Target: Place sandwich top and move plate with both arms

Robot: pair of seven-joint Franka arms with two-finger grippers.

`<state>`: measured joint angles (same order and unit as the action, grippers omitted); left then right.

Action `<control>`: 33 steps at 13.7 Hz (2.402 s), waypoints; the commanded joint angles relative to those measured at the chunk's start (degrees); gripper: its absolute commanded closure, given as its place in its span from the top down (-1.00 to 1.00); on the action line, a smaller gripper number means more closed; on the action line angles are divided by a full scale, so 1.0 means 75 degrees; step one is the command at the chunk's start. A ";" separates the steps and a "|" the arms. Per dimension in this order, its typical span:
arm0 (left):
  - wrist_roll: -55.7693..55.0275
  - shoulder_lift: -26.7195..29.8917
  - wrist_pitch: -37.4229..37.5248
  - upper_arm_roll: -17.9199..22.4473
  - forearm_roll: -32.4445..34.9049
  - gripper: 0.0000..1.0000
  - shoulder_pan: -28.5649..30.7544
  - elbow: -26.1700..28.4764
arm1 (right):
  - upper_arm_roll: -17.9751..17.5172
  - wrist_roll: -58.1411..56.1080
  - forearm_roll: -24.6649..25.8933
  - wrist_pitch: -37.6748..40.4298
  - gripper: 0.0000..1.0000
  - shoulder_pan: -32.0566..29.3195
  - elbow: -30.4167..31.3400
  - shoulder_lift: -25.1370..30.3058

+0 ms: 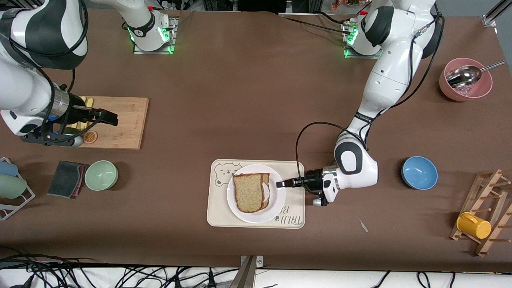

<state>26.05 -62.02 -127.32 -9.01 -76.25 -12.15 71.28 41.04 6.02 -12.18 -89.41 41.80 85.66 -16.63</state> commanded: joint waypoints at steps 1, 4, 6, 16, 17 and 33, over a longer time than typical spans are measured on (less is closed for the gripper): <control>-0.0228 -0.0121 -0.0028 0.0006 0.0217 -1.00 -0.0044 -0.0305 | 0.0048 -0.0111 0.0088 0.0098 1.00 0.0052 0.0039 0.0108; -0.0228 -0.0133 -0.0028 0.0006 0.0217 -1.00 -0.0044 -0.0270 | 0.0048 -0.0111 0.0088 0.0098 1.00 0.0052 0.0039 0.0108; -0.0228 -0.0133 -0.0028 0.0006 0.0206 -0.88 -0.0044 -0.0247 | 0.0048 -0.0111 0.0088 0.0098 1.00 0.0052 0.0039 0.0108; -0.0228 -0.0063 0.0170 -0.0006 0.0194 0.99 0.0354 -0.0177 | 0.0048 -0.0122 0.0088 0.0109 1.00 0.0052 0.0039 0.0108; -0.0228 -0.0028 0.0357 -0.0006 0.0171 0.98 0.0401 -0.0118 | 0.0048 -0.0122 0.0088 0.0109 1.00 0.0052 0.0039 0.0108; -0.0390 0.3906 0.1296 0.0017 0.0589 0.95 0.1315 0.3663 | 0.0036 -0.0111 0.0088 0.0109 1.00 0.0052 0.0039 0.0108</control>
<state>24.67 -40.81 -118.54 -8.93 -75.57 -3.78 90.07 41.04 5.99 -12.18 -89.22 41.80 85.69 -16.63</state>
